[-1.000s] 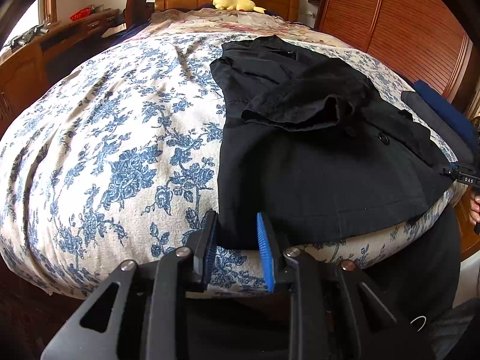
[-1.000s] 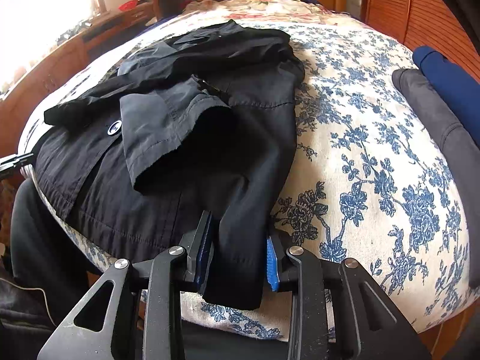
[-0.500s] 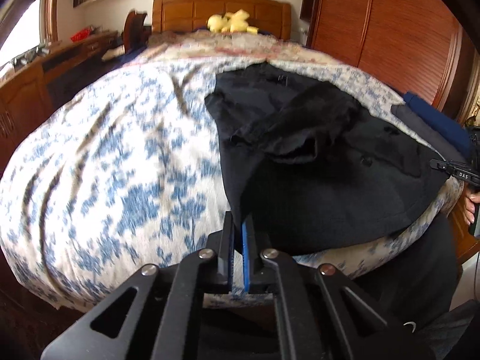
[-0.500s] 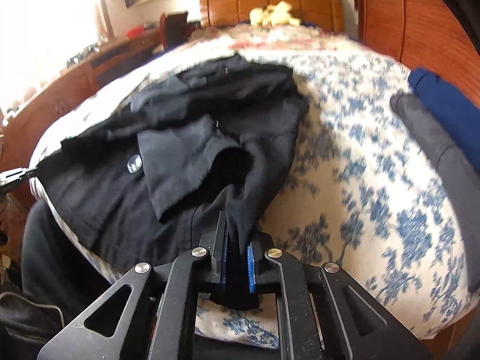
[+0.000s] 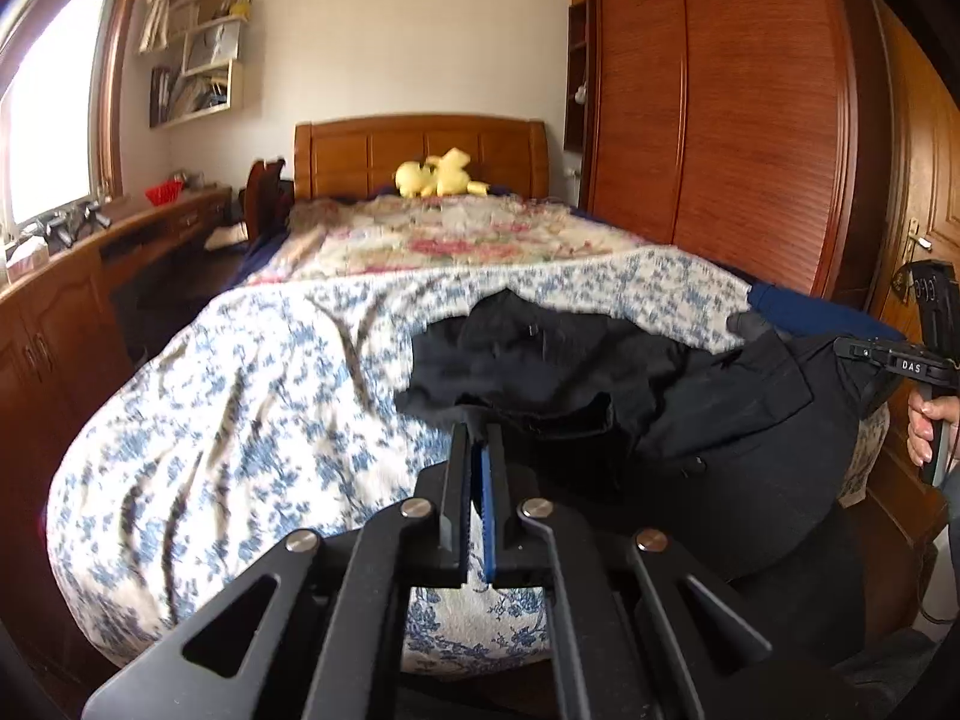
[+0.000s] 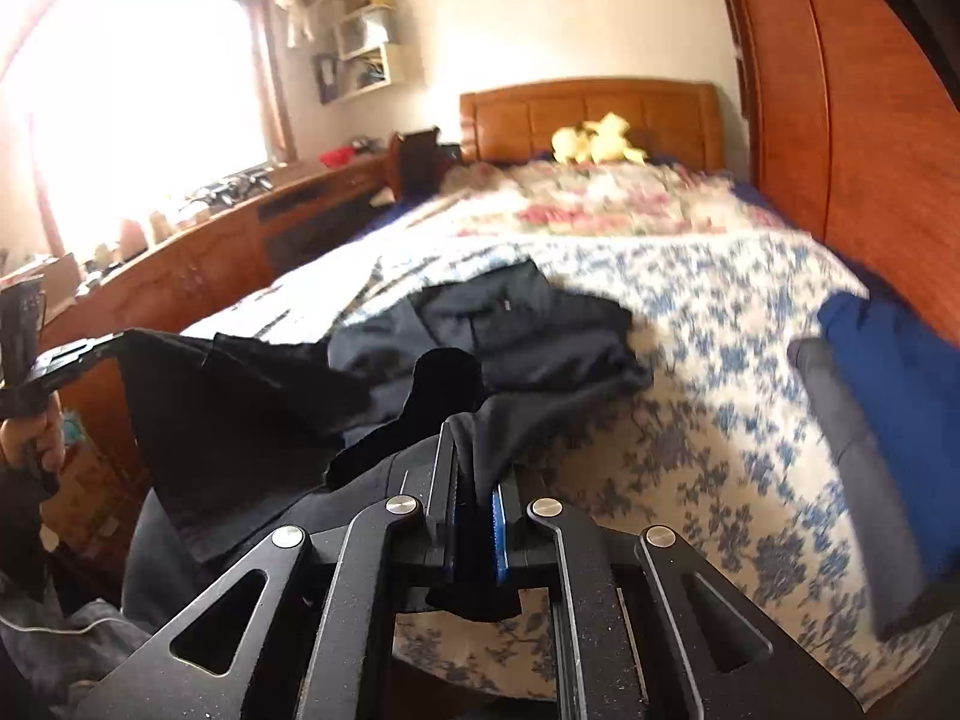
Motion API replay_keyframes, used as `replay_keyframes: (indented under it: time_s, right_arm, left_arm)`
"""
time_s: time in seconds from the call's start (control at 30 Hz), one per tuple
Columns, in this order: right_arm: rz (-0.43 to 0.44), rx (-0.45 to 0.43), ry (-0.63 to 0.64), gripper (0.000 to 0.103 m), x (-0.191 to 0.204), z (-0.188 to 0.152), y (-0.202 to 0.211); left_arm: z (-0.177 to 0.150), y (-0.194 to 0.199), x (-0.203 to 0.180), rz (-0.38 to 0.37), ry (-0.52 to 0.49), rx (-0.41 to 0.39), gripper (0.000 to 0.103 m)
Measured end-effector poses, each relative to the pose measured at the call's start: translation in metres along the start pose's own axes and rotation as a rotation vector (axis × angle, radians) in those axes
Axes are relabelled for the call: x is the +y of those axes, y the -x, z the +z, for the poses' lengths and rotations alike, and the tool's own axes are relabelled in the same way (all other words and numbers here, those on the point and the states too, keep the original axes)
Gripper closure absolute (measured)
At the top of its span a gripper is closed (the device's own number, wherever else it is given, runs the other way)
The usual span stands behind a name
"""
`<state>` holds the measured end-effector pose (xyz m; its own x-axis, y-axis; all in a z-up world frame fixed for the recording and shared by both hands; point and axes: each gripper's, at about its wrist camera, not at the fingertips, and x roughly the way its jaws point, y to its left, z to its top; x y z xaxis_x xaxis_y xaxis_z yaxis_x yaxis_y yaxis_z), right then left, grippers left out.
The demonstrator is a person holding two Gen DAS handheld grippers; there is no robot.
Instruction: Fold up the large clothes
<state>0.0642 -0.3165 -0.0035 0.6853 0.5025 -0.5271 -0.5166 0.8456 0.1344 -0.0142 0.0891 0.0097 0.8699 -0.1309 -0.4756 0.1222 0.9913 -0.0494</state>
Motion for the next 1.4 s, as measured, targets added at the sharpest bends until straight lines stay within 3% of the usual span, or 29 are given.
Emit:
replay_keyframes:
  time_s: [0.37,0.5,0.6,0.83,1.17,1.4]
  right_arm:
    - [0.051,-0.118,0.066,0.098,0.033,0.03,0.081]
    - [0.039,-0.132,0.098,0.098,0.037,0.035,0.086]
    - [0.022,-0.102,0.097,0.098,0.029,0.033,0.062]
    - [0.013,-0.015,0.056,0.098,-0.016,0.027,-0.038]
    - [-0.1,0.006,0.059,0.097,-0.08,0.061,-0.164]
    - [-0.179,0.027,0.102,0.097,-0.104,0.095,-0.24]
  left_arm:
    - [0.033,0.093,0.019,0.003,0.034,-0.182,0.103]
    - [0.039,0.089,0.027,0.056,0.031,-0.187,0.103]
    - [0.041,0.053,0.04,0.065,0.06,-0.132,0.103]
    - [0.044,-0.054,0.061,0.087,0.083,-0.034,0.103]
    - [0.085,-0.178,0.074,0.14,0.082,-0.066,0.103]
    - [0.106,-0.236,0.082,0.131,0.093,-0.088,0.103]
